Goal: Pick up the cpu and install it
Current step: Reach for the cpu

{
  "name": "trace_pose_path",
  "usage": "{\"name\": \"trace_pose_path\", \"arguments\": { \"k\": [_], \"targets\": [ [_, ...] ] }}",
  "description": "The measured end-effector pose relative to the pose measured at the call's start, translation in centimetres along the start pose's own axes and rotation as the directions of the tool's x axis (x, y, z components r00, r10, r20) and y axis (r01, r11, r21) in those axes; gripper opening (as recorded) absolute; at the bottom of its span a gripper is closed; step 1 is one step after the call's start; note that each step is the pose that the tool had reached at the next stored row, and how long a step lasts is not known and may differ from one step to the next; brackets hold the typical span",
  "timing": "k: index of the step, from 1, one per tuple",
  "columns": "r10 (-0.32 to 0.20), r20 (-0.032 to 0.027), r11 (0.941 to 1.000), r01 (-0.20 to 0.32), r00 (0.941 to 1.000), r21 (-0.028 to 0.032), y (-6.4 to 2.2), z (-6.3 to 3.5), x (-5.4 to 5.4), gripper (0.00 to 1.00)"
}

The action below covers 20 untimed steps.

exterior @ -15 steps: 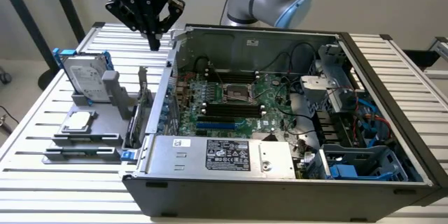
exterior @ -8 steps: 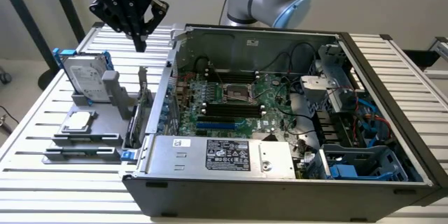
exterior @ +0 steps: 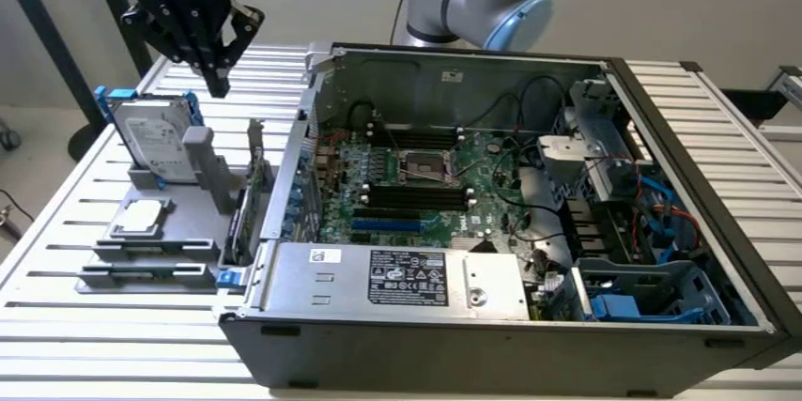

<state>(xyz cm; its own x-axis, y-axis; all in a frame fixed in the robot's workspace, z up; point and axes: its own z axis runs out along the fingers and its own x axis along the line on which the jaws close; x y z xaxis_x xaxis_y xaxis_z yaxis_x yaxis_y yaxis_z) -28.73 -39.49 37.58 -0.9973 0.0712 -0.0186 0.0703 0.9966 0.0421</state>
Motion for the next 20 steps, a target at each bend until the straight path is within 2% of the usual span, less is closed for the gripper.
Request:
{"name": "trace_pose_path", "arguments": {
  "k": [20],
  "targets": [
    [0.000,0.0010,0.9999,0.000,1.0000,0.0147,-0.49,1.54,9.1,0.11]
  ]
}}
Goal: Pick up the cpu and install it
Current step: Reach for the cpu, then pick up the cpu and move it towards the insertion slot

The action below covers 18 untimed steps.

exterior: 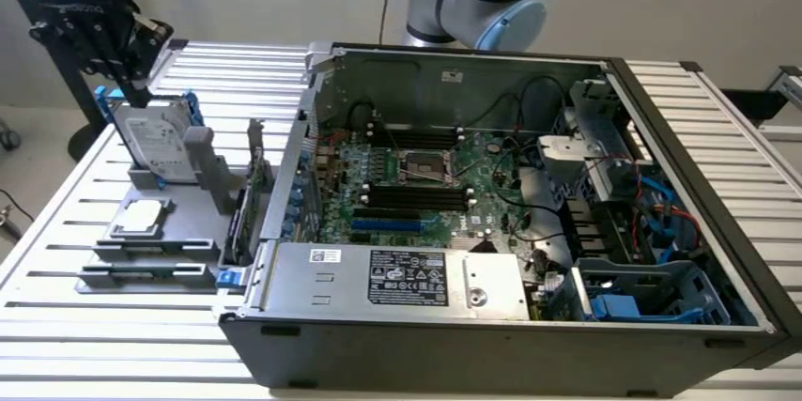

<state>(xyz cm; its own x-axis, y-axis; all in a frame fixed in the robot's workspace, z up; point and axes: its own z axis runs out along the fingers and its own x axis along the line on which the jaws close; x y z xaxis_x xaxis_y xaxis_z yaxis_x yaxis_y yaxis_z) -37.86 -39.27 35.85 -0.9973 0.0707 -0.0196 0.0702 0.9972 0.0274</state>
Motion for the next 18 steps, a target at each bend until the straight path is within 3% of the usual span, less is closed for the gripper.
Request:
{"name": "trace_pose_path", "arguments": {
  "k": [9,18],
  "targets": [
    [0.000,0.0002,1.0000,0.000,1.0000,0.0064,-0.18,0.60,4.1,0.11],
    [0.000,-0.0002,1.0000,0.000,1.0000,0.0066,-0.19,0.59,4.3,0.11]
  ]
}}
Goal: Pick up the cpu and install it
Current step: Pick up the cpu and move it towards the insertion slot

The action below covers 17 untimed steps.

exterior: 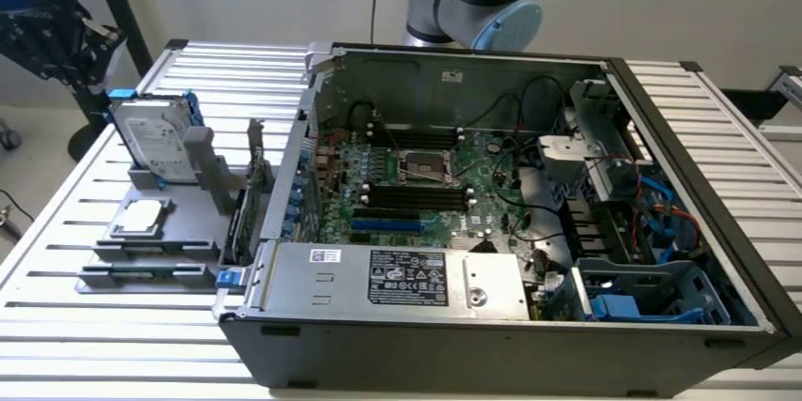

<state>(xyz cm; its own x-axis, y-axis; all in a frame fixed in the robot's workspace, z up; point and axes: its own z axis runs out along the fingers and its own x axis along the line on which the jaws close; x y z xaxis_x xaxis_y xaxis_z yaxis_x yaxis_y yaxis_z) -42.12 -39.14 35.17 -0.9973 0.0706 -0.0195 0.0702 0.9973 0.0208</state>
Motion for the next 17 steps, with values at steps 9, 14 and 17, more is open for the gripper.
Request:
{"name": "trace_pose_path", "arguments": {
  "k": [9,14,17],
  "targets": [
    [0.000,0.0000,1.0000,0.000,1.0000,0.0000,0.00,0.00,0.00,0.17],
    [0.000,-0.0003,1.0000,0.000,1.0000,-0.0001,-0.01,0.08,0.03,0.36],
    [0.000,-0.0004,1.0000,0.000,1.0000,0.0008,-0.02,0.52,0.09,0.47]
  ]
}}
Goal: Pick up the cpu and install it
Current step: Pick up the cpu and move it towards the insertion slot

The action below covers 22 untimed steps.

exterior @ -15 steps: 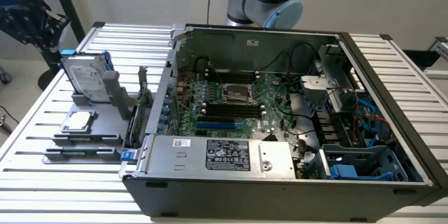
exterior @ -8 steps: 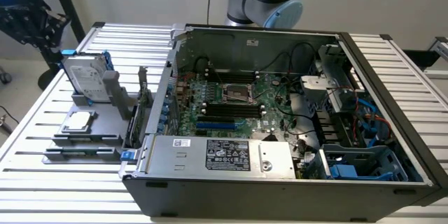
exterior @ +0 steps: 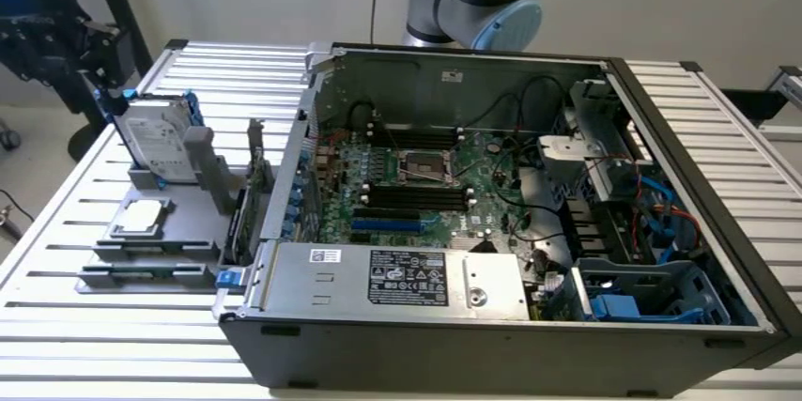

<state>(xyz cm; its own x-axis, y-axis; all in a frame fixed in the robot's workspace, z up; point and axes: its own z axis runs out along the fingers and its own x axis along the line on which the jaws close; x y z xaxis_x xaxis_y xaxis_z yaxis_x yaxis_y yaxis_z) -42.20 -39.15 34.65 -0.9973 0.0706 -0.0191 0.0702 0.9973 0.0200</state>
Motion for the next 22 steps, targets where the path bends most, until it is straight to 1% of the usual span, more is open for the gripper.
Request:
{"name": "trace_pose_path", "arguments": {
  "k": [1,2,3,7,13,22],
  "targets": [
    [0.000,0.0000,1.0000,0.000,1.0000,0.0000,-0.01,0.18,0.0,0.53],
    [0.000,0.0000,1.0000,0.000,1.0000,0.0001,-0.01,0.38,0.0,0.53],
    [-0.001,0.0000,1.0000,0.001,1.0000,0.0001,-0.01,0.56,0.0,0.60],
    [-0.011,-0.0002,0.9999,0.011,0.9999,-0.0001,-0.02,1.28,0.0,0.60],
    [-0.068,-0.0032,0.9977,0.068,0.9977,-0.0012,-0.14,2.37,0.1,0.60],
    [-0.100,-0.0038,0.9950,0.100,0.9950,-0.0019,-0.31,4.00,0.1,0.60]
  ]
}}
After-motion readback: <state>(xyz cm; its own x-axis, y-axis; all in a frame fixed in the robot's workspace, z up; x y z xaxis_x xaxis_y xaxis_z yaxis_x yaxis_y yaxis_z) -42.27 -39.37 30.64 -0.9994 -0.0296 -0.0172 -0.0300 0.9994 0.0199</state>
